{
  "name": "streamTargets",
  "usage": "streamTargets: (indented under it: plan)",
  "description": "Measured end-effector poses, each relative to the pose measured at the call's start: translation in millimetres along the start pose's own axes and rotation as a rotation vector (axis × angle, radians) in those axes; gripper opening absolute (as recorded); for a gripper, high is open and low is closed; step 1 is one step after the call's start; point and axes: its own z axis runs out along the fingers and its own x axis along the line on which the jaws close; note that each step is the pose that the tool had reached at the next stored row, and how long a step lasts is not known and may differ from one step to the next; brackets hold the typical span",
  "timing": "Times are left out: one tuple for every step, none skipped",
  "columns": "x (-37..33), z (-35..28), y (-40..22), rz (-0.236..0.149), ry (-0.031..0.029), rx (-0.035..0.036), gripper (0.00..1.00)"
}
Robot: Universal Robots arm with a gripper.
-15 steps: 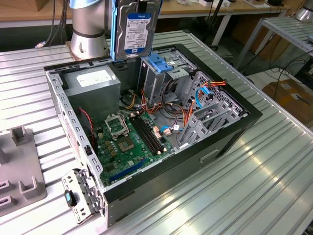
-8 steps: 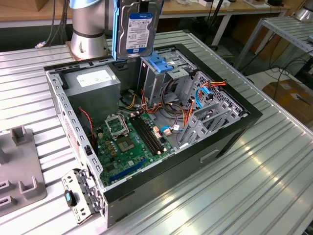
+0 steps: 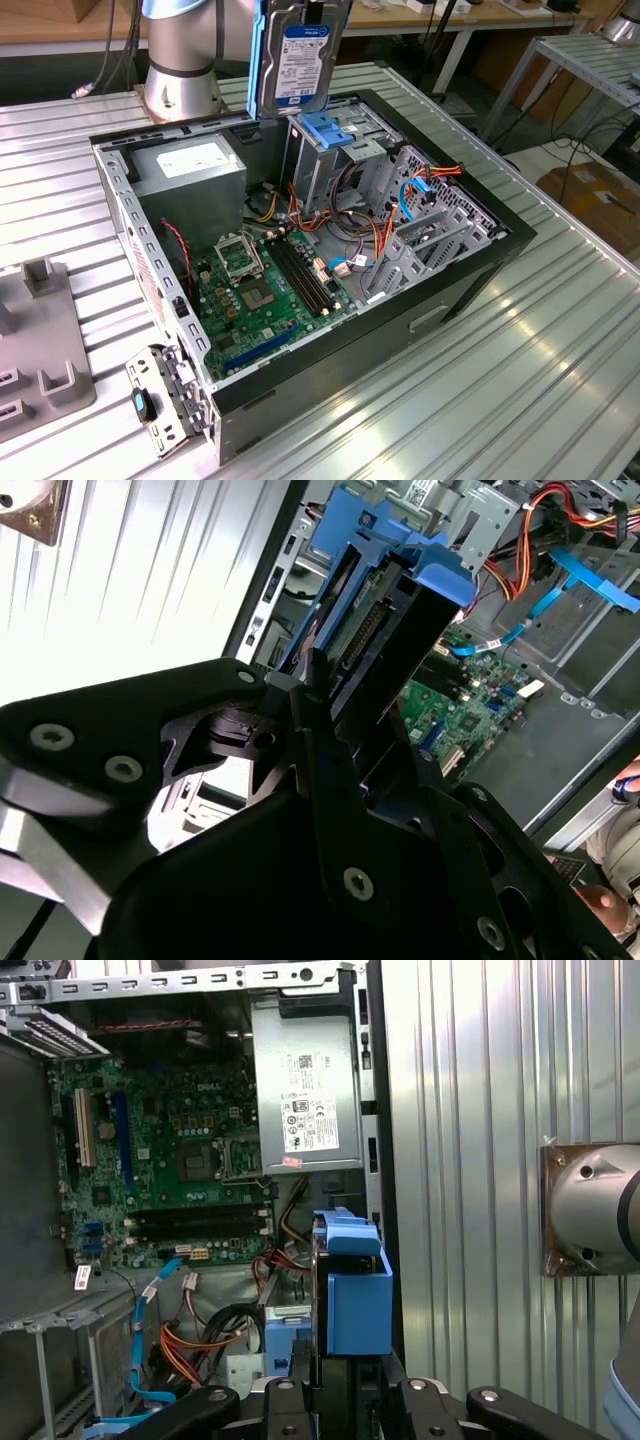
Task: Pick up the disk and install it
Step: 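Pick up the disk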
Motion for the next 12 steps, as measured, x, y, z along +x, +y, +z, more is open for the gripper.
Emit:
streamTargets:
  plan:
    - [-0.5, 0.2, -7.4, 0.0, 0.0, 0.0, 0.35]
    - [-0.6, 0.2, -8.7, 0.0, 0.0002, 0.0, 0.35]
    - [-0.6, 0.2, -8.7, 0.0, 0.0002, -0.0001, 0.35]
    - [-0.5, 0.3, -8.7, 0.0, 0.0002, 0.0, 0.35]
    - [-0.5, 0.3, -8.7, 0.0, 0.0001, 0.0, 0.35]
    - [-0.5, 0.3, -8.8, 0.0, 0.0001, 0.0, 0.35]
    - [-0.7, 0.3, -10.9, 0.0, 0.0001, 0.0, 0.35]
    - [-0.8, 0.4, -12.6, 0.0, 0.0001, 0.0, 0.35]
    - [-0.8, 0.4, -12.7, 0.0, 0.0001, 0.0, 0.35]
    - [-0.8, 0.4, -12.7, 0.0, 0.0001, 0.0, 0.35]
    - [-0.8, 0.4, -12.8, 0.0, 0.0, 0.0, 0.35]
    - [-0.8, 0.4, -12.8, 0.0, 0.0001, 0.0, 0.35]
